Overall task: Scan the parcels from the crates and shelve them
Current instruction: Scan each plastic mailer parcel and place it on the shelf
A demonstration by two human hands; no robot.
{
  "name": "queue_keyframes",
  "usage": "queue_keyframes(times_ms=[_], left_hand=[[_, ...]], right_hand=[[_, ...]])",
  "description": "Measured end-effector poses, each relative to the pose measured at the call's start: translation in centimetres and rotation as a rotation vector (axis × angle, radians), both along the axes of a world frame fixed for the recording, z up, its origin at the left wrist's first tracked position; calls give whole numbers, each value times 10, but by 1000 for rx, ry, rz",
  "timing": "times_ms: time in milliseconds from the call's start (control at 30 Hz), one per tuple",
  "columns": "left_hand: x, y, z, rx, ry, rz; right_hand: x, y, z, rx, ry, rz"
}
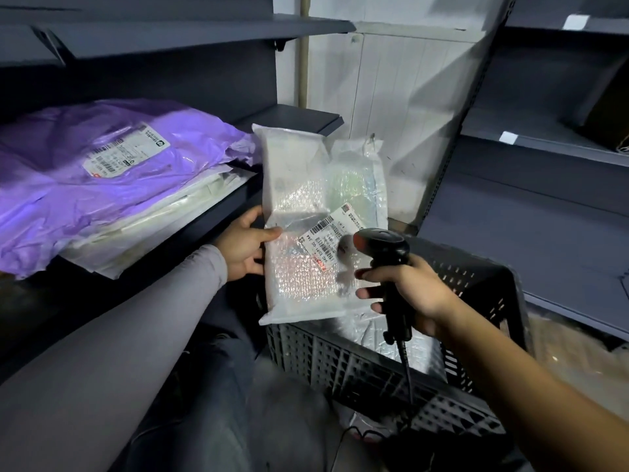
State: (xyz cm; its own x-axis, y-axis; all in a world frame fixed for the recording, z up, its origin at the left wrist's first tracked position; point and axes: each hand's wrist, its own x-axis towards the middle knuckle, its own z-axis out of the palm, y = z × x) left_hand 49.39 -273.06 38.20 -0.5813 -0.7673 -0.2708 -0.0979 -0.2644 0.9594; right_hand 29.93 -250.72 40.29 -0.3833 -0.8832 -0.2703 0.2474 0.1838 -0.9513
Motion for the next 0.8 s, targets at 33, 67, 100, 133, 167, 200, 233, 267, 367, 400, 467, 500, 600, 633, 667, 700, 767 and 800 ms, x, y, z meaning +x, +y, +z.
queue_keyframes(times_ms=[33,67,100,133,167,200,233,267,367,400,467,500,600,633,667,700,767,800], left_hand=[[-2,-2,1,-8,6,11],[-5,-3,1,-13,11,24],[-6,-5,1,-15,15,36],[-8,-5,1,-18,17,45],[-9,-6,0,-21,18,48],[-10,-7,-1,-24,18,50],[-10,-7,-3,-27,18,51],[-10,-7,-4,-30,17,52],[-10,-8,-9,-31,21,57],[-9,-8,-10,-30,24,60],[-8,-8,-11,-30,30,65],[-8,-8,-11,-30,32,67],[-5,-9,-10,-29,36,67],[-5,-9,-10,-31,34,68],[-4,-9,-9,-32,31,70],[-4,-9,-9,-33,29,74],[-3,-8,-8,-32,30,84],[-2,-8,-8,-27,32,90]], right_hand=[[4,-2,-1,6,-8,2],[8,-4,-1,11,-10,1],[11,-6,-2,18,-8,0],[14,-8,-2,24,-4,-2],[17,-10,-2,28,-2,-4],[19,-11,-2,31,-3,-8],[21,-12,-2,32,-6,-11],[23,-13,-2,32,-9,-12],[29,-13,1,35,-15,-5],[31,-11,3,35,-18,-1],[35,-8,5,35,-23,3],[37,-6,6,36,-23,2],[42,-1,5,38,-5,-3],[42,1,5,40,3,-6],[42,2,6,41,7,-8],[43,4,7,40,7,-6],[43,8,9,35,6,3],[44,10,9,33,5,8]])
